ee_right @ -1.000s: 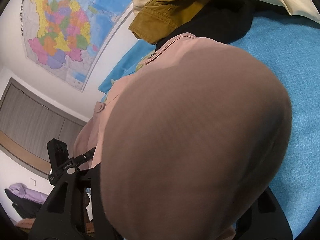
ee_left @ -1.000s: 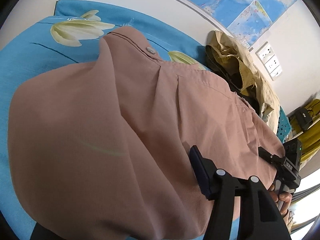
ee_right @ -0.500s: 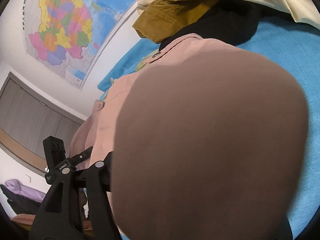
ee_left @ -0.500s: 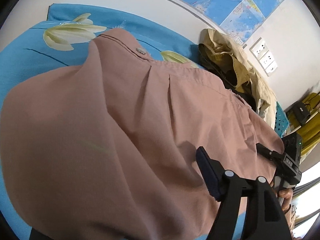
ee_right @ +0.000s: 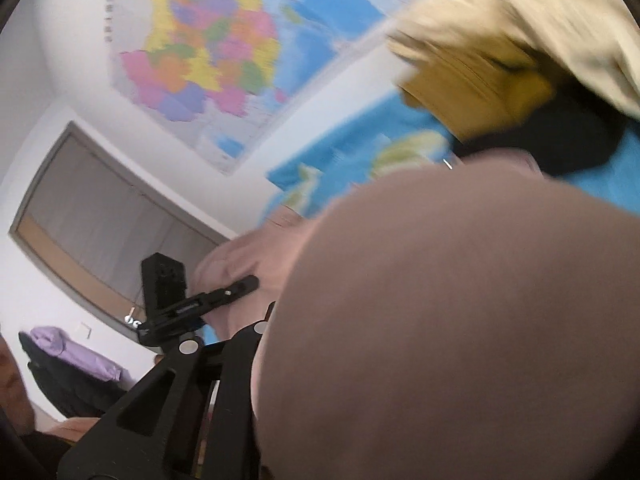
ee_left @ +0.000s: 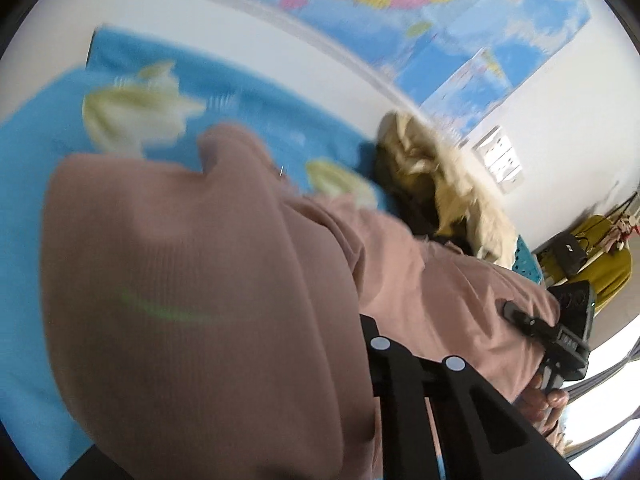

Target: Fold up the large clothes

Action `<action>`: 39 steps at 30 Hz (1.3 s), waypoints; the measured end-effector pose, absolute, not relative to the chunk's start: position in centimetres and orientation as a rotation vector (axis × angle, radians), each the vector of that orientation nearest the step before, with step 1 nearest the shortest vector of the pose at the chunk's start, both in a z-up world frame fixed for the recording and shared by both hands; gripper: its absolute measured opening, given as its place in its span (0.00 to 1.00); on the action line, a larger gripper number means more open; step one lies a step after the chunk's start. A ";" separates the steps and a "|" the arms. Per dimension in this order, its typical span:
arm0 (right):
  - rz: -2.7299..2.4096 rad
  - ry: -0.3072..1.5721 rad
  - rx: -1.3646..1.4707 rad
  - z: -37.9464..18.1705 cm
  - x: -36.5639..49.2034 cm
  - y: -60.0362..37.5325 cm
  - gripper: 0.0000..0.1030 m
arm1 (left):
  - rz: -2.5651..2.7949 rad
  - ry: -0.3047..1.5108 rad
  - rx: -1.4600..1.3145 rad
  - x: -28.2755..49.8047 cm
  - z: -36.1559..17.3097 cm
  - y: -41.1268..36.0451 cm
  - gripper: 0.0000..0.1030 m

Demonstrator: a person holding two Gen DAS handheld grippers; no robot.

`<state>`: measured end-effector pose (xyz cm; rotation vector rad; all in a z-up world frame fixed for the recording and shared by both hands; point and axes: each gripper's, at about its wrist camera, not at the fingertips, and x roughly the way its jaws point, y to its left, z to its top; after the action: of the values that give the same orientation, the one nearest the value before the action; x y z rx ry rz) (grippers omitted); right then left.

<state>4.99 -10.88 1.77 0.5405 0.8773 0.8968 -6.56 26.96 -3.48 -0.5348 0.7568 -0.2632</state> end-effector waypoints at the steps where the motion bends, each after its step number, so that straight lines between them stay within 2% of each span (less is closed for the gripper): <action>1: 0.919 0.852 0.524 3.1 5.5 -10.2 0.15 | -0.260 0.742 -0.524 -6.3 -2.5 27.4 0.12; 7: 1.015 0.748 0.465 9.5 10.6 -4.6 0.15 | -0.166 0.627 -0.437 -4.5 4.5 32.2 0.12; 13: 1.107 0.659 0.421 13.4 16.6 4.6 0.15 | 0.036 0.504 -0.363 -1.4 10.4 39.2 0.12; 18: 1.169 0.605 0.394 15.1 19.9 12.3 0.15 | 0.173 0.451 -0.352 1.3 12.2 45.7 0.12; 23: 1.228 0.643 0.316 11.1 20.9 19.8 0.15 | 0.326 0.449 -0.351 3.3 8.8 52.4 0.12; 29: 1.200 0.967 0.223 -1.7 21.1 26.0 0.16 | 0.417 0.657 -0.480 5.7 -3.2 59.3 0.12; 30: 1.199 1.026 0.211 -3.7 20.8 26.2 0.19 | 0.424 0.676 -0.495 5.7 -4.6 59.8 0.13; 32: 1.184 1.056 0.209 -5.3 20.3 25.6 0.31 | 0.421 0.687 -0.525 5.2 -6.3 60.7 0.15; 34: 1.174 1.080 0.238 -5.5 20.2 24.0 0.54 | 0.409 0.688 -0.546 4.8 -6.7 61.2 0.18; 36: 1.161 1.074 0.244 -5.1 20.1 22.2 0.70 | 0.402 0.705 -0.550 4.5 -7.0 61.6 0.24; 39: 1.145 1.081 0.253 -4.6 19.9 19.2 0.73 | 0.402 0.737 -0.521 4.4 -7.2 61.5 0.33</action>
<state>19.91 19.17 -4.63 0.2526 1.0806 1.1455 4.44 61.46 -7.17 -0.5206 0.7366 0.4017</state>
